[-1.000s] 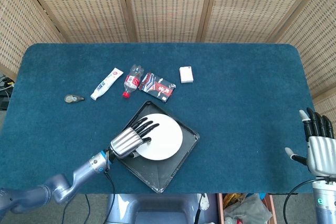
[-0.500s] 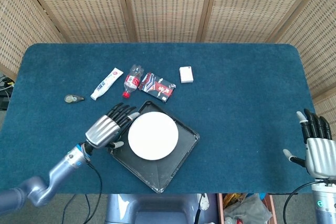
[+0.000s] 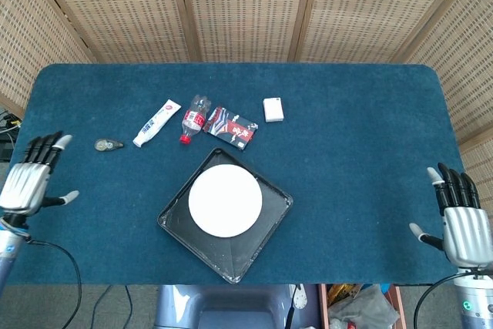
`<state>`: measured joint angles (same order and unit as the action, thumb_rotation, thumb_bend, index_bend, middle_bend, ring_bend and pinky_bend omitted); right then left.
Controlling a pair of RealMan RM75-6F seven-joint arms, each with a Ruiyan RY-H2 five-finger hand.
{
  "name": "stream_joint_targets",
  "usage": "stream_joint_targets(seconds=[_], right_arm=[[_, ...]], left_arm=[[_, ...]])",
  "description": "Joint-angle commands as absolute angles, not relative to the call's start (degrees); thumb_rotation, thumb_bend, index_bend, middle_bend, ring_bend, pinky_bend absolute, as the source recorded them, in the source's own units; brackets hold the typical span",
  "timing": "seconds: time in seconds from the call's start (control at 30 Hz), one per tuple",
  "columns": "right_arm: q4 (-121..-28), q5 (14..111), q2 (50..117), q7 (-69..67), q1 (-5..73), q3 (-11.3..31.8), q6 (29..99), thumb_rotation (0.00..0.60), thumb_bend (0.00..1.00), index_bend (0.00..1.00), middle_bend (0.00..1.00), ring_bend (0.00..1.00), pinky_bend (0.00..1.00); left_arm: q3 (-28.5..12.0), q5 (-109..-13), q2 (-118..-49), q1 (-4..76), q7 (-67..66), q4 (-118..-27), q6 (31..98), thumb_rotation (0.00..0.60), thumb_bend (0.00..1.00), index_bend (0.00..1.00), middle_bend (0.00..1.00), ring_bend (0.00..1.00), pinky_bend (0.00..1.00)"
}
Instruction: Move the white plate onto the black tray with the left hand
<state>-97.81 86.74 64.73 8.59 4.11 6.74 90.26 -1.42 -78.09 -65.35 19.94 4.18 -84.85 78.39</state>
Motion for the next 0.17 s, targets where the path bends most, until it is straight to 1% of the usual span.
stream_joint_targets(seconds=[0.03,0.17], right_arm=[[-97.8,86.9,64.7,8.6,4.1,6.6,90.3,0.6,0.0,0.0,0.0,0.0,0.0],[-97.8,87.3,64.8,8.7,4.1,6.5,90.4,0.6,0.0,0.0,0.0,0.0,0.0]], left_arm=[[-1.9,-74.5,-64.9,15.9,1.0,-85.3,82.7,0.6,0.0,0.0,0.0,0.0,0.0],[-2.3,-72.5,-65.9,11.7,-1.8,-87.7,88.0,0.6,0.0,0.0,0.0,0.0,0.0]])
